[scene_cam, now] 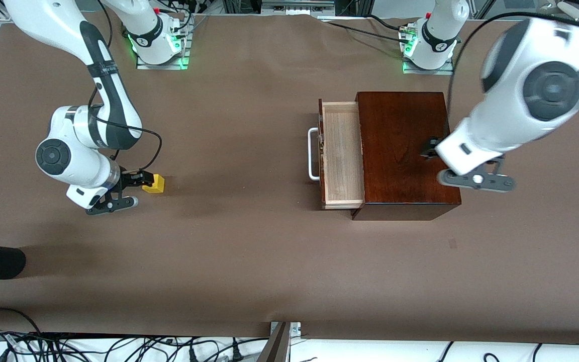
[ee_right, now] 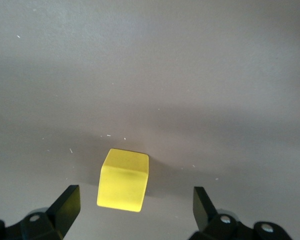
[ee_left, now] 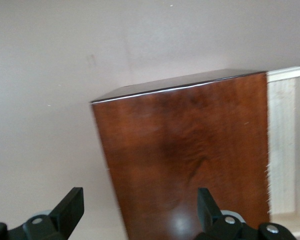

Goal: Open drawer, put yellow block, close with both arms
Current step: 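Grasp the yellow block with the right gripper while the left gripper withdraws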

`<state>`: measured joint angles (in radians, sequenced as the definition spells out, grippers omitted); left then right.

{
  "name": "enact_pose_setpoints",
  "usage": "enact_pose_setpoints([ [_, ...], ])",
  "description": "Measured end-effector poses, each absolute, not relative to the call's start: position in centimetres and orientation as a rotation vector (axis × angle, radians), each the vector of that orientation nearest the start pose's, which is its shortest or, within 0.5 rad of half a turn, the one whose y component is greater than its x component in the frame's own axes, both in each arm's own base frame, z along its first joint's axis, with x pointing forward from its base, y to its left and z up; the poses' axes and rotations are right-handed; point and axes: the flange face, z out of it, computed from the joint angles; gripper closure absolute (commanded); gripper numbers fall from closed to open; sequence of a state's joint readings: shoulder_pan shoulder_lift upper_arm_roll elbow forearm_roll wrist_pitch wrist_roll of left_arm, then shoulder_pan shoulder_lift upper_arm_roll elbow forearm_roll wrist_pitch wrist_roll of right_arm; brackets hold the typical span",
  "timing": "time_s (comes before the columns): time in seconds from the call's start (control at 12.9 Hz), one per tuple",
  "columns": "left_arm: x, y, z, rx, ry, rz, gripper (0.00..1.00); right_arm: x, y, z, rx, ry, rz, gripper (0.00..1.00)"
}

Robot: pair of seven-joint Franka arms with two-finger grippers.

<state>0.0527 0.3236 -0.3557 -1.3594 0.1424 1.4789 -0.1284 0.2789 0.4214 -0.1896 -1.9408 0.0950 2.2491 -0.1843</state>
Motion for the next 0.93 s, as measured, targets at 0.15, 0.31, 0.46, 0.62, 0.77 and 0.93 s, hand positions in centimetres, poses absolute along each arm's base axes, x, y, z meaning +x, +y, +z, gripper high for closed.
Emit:
enact_pose_setpoints([
  [0.15,61.5,-10.5,54.9,-3.067,0.314,0.259,0.00,59.5,5.8,24.1,-3.116,-0.317,0.130,0.00],
  [0.31,61.0,-7.7,56.8,-3.078,0.295,0.228,0.00,58.2,5.4,22.3,-3.116,-0.286,0.101,0.00],
  [0.46,60.1,-4.8,58.3,-3.088,0.269,0.170,0.00,56.9,5.1,20.7,-3.117,-0.263,0.070,0.00],
  [0.62,58.9,-2.9,59.0,-3.085,0.271,0.048,0.00,56.4,5.6,20.1,-3.115,-0.252,0.064,0.00],
  [0.77,57.0,-1.7,59.3,-3.092,0.234,-0.032,0.00,56.2,6.2,20.0,-3.113,-0.237,0.070,0.00],
  [0.93,55.5,-0.2,59.3,-3.103,0.189,-0.050,0.00,56.2,6.5,20.1,-3.110,-0.241,0.066,0.00],
])
